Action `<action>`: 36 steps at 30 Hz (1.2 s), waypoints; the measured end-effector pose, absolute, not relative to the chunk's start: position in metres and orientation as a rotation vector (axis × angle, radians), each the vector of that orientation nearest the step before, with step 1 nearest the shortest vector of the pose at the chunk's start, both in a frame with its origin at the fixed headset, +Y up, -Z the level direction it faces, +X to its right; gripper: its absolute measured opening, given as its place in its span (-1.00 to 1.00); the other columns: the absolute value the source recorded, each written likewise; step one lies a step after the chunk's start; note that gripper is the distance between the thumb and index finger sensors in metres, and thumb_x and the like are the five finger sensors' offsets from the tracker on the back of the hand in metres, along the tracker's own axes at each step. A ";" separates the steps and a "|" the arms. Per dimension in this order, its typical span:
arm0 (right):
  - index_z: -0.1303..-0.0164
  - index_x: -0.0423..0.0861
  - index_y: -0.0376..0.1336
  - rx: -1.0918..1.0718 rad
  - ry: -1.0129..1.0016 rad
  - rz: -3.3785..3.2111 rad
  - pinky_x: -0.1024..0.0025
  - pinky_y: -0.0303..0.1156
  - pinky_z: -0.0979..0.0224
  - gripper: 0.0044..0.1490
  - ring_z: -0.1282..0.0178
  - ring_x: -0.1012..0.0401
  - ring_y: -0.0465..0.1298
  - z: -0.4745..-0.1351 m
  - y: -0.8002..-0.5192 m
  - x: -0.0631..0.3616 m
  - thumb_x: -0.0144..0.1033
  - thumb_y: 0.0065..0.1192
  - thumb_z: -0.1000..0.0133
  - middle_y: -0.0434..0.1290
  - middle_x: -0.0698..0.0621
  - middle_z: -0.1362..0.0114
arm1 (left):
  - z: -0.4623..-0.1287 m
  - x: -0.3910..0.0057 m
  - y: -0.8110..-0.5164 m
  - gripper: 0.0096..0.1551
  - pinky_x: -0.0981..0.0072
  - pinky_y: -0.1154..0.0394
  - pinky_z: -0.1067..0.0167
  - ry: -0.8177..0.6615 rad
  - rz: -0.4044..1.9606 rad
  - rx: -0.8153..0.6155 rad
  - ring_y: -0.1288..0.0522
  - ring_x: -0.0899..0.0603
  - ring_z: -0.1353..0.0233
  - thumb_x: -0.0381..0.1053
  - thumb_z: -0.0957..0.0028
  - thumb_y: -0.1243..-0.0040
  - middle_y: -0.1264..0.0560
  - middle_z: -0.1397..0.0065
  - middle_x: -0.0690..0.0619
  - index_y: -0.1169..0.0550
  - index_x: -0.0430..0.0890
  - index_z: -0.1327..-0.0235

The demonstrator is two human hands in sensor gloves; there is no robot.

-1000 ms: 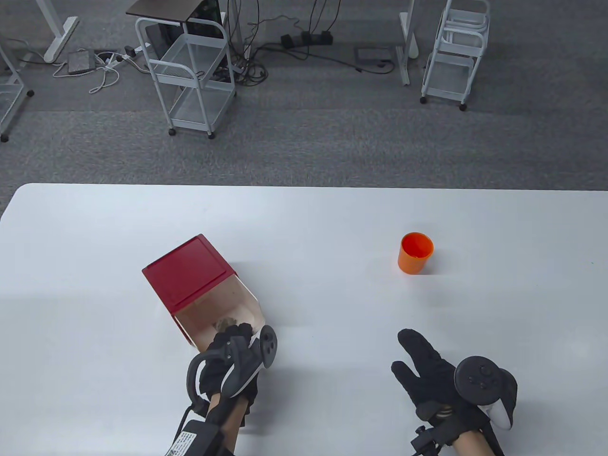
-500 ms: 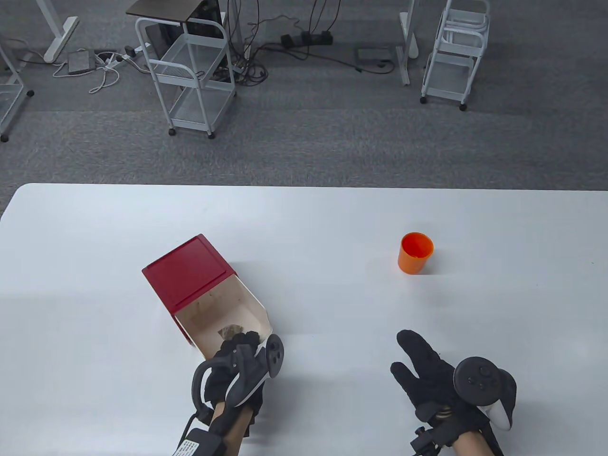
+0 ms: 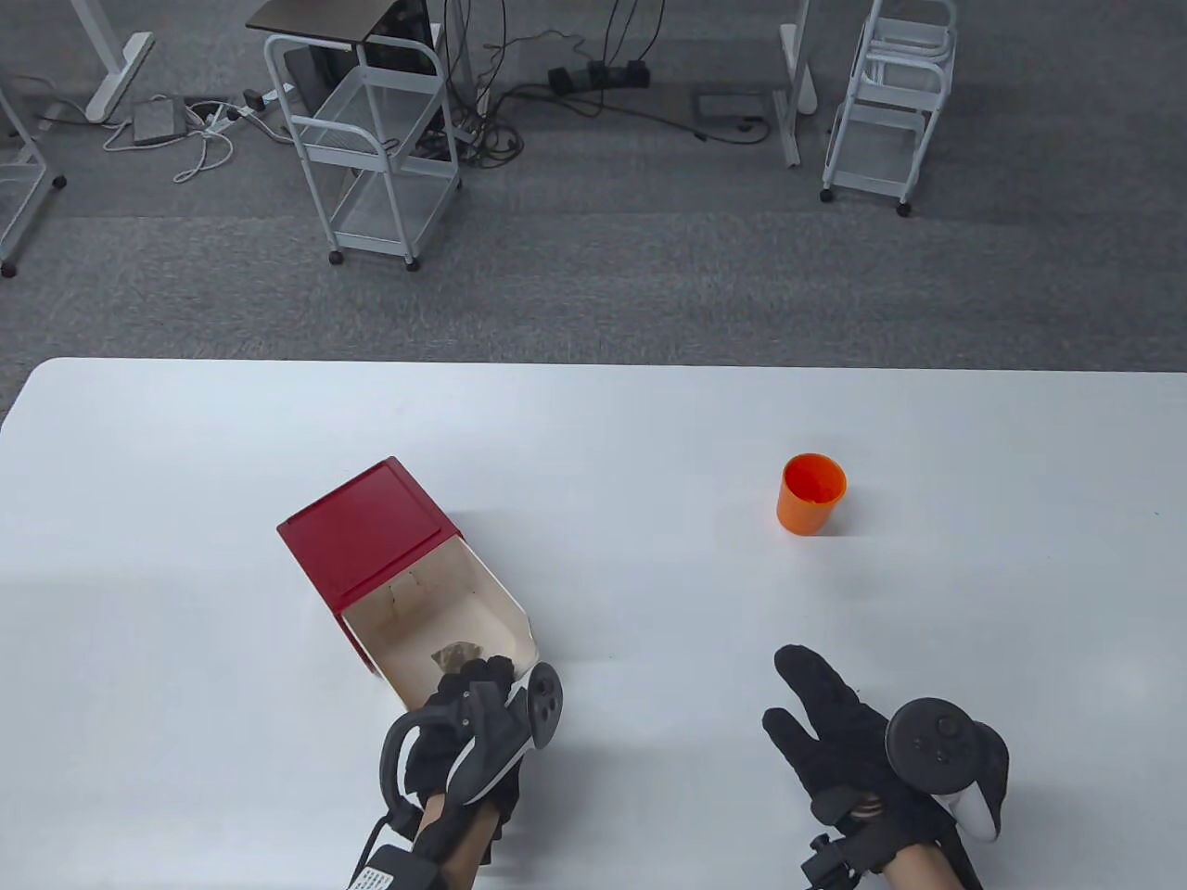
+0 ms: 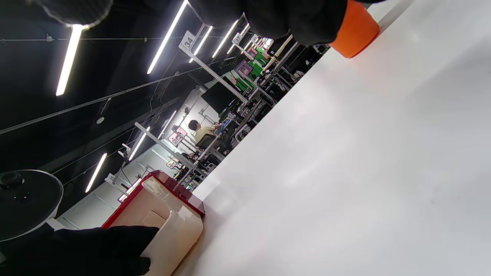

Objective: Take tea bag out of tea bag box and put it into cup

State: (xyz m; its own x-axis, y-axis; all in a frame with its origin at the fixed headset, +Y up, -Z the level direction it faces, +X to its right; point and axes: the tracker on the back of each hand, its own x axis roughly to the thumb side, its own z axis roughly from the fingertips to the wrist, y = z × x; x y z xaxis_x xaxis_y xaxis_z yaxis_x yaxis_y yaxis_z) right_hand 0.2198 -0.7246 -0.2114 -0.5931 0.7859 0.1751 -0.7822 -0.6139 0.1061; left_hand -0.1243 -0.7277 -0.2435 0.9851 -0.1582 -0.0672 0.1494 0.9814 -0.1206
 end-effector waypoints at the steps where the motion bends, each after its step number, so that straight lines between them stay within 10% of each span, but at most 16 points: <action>1: -0.51 -0.15 0.02 0.255 0.022 2.218 -0.34 0.04 -0.51 0.02 -0.51 -0.38 0.20 -0.211 -0.725 0.220 0.33 0.03 -0.05 0.09 -0.33 -0.63 | -0.244 -0.124 -0.728 -0.44 0.25 -0.63 -0.25 0.076 -0.157 -0.119 -0.68 -0.11 -0.29 -0.05 0.04 -0.32 -0.63 -0.41 0.02 -0.58 0.09 -0.30; 24: -0.51 -0.14 0.02 0.258 0.020 2.219 -0.34 0.04 -0.51 0.01 -0.50 -0.38 0.21 -0.211 -0.724 0.219 0.33 0.04 -0.05 0.09 -0.33 -0.63 | -0.277 -0.150 -0.664 -0.24 0.13 -0.48 -0.44 0.281 -0.099 -0.244 -0.51 -0.22 -0.49 0.18 0.00 -0.28 -0.44 -0.62 -0.07 -0.43 0.04 -0.52; 36: -0.51 -0.15 0.02 0.252 0.019 2.222 -0.34 0.04 -0.51 0.01 -0.50 -0.37 0.21 -0.211 -0.724 0.220 0.33 0.04 -0.05 0.09 -0.33 -0.63 | -0.315 -0.144 -0.702 -0.25 0.13 -0.46 -0.47 0.374 -0.267 -0.448 -0.49 -0.21 -0.51 0.22 0.00 -0.27 -0.45 -0.63 -0.04 -0.46 0.05 -0.51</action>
State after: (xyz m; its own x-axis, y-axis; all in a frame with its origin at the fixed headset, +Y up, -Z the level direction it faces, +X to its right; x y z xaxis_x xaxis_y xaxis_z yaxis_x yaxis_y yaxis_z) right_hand 0.2199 -0.7237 -0.2112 -0.5971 0.7830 0.1742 -0.7799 -0.6175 0.1021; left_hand -0.1439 -0.7016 -0.3146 0.8982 -0.3296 -0.2909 0.1677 0.8686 -0.4664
